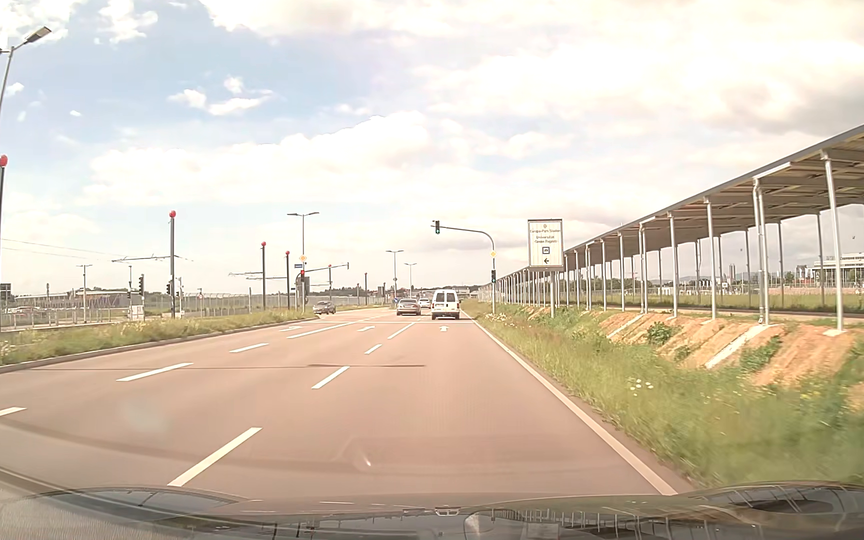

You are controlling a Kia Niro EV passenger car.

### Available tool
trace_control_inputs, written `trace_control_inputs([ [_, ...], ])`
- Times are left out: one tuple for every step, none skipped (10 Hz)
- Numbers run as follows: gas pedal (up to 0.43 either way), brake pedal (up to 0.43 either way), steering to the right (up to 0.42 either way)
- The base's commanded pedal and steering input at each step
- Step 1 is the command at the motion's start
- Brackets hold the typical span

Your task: Follow the waypoints while adhering to traffic rules and regulations

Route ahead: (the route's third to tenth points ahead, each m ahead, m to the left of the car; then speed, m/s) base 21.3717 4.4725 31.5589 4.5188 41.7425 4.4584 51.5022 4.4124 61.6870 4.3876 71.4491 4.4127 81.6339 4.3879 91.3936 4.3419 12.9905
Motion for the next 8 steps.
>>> trace_control_inputs([
  [0.067,0.0,-0.002],
  [0.067,0.0,-0.002],
  [0.067,0.0,-0.002],
  [0.067,0.0,-0.002],
  [0.067,0.0,-0.002],
  [0.067,0.0,-0.002],
  [0.067,0.0,-0.002],
  [0.067,0.0,-0.002],
])
